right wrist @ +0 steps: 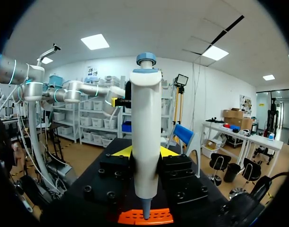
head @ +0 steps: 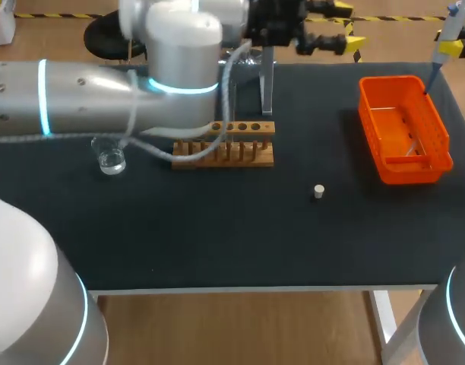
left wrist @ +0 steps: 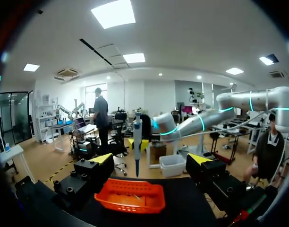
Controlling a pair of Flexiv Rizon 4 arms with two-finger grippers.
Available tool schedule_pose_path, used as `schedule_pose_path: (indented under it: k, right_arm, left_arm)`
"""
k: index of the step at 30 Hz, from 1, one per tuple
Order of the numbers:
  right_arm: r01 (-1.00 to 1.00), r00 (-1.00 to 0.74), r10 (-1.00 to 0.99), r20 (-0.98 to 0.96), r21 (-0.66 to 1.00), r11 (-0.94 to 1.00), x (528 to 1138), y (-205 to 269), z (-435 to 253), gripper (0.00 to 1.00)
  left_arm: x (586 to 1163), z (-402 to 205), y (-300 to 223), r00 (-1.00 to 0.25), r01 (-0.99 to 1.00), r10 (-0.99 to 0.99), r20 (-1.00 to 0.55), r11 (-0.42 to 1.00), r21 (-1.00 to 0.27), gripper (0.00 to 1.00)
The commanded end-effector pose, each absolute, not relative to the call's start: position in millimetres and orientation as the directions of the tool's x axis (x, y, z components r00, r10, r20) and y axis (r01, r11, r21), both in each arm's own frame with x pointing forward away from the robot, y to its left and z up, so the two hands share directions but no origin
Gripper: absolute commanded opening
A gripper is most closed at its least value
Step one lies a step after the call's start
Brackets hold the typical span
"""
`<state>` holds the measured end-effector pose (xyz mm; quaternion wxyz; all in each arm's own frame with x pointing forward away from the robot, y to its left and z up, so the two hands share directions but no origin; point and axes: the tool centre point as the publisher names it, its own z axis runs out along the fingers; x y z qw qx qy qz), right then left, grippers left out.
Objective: Invert the test tube, pick up the pipette, mount the tip to pipette, aspirate from beaker and dispense into the tube, eject the tip, return the pipette, and cap with the stopper.
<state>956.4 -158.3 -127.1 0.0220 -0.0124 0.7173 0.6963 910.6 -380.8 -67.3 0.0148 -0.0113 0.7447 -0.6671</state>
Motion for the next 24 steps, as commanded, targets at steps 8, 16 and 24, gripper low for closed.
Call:
schedule_pose_path:
  k: [8,16,24]
  right_arm:
    - [-0.048,-0.999,0.015,-0.049,0.998,0.034,956,-158,-126,0.0]
    - [-0.048,-0.999,0.015,-0.049,0.998,0.034,956,-158,-126,0.0]
    - [-0.048,-0.999,0.015,-0.049,0.998,0.034,956,-158,-126,0.0]
  left_arm:
    - [893,-91,-279,-0.995,0.017,-0.102,-0.021,0.038,-0.999,1.0]
    - [884,-101,-245,-0.992,0.005,-0.122,-0.009,0.031,-0.999,1.0]
    - [880,-111,-231,-0.993,-0.007,-0.119,0.004,0.027,-1.0,1.0]
